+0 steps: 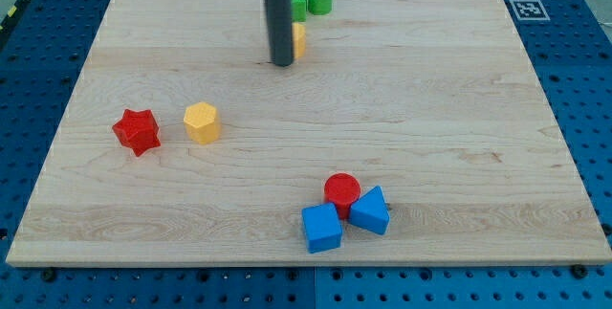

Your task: Move the yellow heart towards the right of the green circle

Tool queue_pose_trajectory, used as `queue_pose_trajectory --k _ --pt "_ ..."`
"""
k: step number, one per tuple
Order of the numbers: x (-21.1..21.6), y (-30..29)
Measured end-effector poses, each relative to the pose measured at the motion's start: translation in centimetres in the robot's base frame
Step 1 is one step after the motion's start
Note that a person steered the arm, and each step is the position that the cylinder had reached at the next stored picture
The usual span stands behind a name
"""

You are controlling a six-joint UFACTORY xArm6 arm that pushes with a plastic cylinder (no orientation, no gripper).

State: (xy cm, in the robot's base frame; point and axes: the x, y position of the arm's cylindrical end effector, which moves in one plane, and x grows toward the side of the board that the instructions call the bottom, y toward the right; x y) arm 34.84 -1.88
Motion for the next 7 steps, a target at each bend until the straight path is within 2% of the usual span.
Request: queue_pose_trajectory --k 1,3,4,6,7 --pt "-0.3 0.5" --pt "-1.2 -9.2" --pt "-3.2 -6.0" --pt "-4.3 6.9" --pt "-2.0 5.9"
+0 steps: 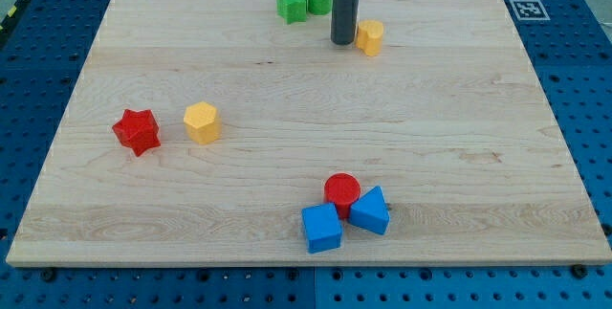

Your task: Move the yellow heart towards the right of the green circle

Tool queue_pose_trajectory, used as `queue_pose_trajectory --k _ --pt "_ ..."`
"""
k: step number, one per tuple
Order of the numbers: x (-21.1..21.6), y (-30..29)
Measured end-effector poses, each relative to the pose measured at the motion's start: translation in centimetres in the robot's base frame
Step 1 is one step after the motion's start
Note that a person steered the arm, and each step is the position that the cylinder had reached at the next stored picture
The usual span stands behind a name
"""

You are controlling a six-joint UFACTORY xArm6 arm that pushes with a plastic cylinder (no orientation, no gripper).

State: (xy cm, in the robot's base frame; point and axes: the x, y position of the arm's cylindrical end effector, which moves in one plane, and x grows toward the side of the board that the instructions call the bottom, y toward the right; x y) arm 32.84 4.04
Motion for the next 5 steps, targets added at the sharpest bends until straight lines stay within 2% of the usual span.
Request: queue_pose_trajectory --k 1,2,3,4,5 --pt "2.5 0.7" --pt "1.2 3.1" --pt "-2.2 3.2" --pt "-1.7 3.3" --pt "2.2 5.1"
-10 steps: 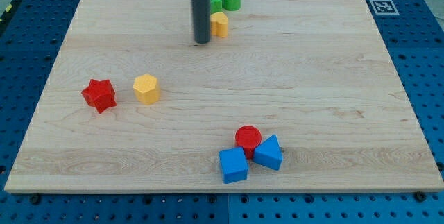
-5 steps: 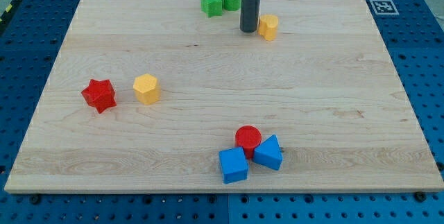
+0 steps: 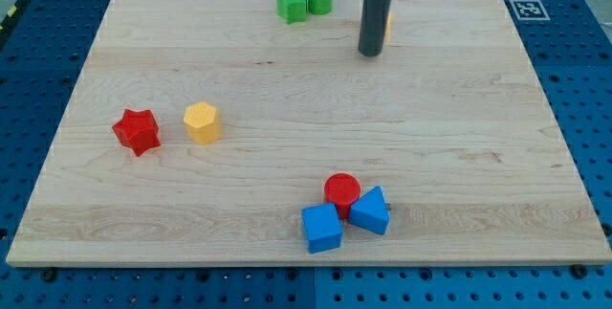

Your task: Move the yellow heart towards the right of the green circle

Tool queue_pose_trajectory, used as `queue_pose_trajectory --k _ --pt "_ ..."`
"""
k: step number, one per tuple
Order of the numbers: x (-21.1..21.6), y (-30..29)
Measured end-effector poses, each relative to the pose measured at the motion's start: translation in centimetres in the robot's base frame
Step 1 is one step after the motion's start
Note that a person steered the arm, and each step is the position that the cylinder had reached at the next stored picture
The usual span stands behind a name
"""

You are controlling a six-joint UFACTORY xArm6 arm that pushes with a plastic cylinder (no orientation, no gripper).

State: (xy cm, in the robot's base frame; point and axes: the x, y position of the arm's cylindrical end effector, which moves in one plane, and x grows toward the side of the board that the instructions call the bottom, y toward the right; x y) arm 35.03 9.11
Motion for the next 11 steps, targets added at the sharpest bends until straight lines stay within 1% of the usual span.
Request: queue_pose_trajectory --k 1,2,3,4,6,7,9,10,11 --pt "-1.3 2.1" --pt "-4.9 1.4" --pt "-6.6 0.8" --pt "-6.5 1.0" --pt "-4.2 7.0" --pt "-4.8 7.0" --pt "-7.5 -0.3" --pt "-8.1 -2.5" --pt "-7.9 -1.2"
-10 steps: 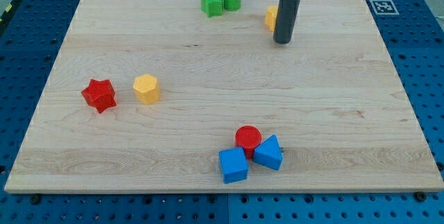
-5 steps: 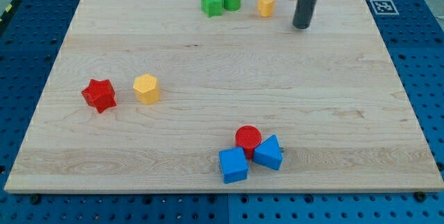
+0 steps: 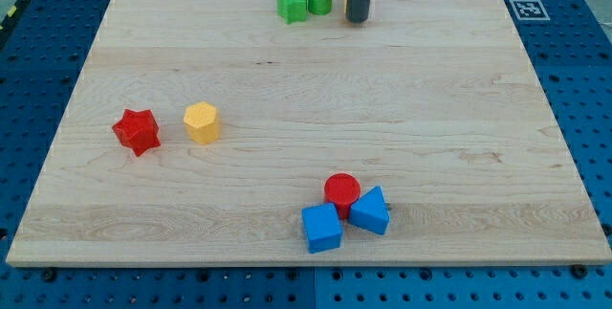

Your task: Move the yellow heart towards the right of the green circle

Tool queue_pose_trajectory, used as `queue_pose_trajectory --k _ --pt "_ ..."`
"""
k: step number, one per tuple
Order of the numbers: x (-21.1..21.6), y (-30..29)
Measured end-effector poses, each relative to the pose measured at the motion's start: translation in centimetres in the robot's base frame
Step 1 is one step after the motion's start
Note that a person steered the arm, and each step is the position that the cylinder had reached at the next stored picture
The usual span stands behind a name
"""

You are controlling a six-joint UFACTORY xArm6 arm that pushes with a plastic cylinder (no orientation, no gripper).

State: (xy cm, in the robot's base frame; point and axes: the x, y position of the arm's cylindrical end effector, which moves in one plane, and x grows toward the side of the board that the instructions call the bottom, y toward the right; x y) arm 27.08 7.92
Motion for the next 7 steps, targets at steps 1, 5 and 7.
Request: queue_pose_trajectory --k 1,5,7 --pt "0.3 3.2" --pt "-2.7 1.0" --pt "-1.9 -0.3"
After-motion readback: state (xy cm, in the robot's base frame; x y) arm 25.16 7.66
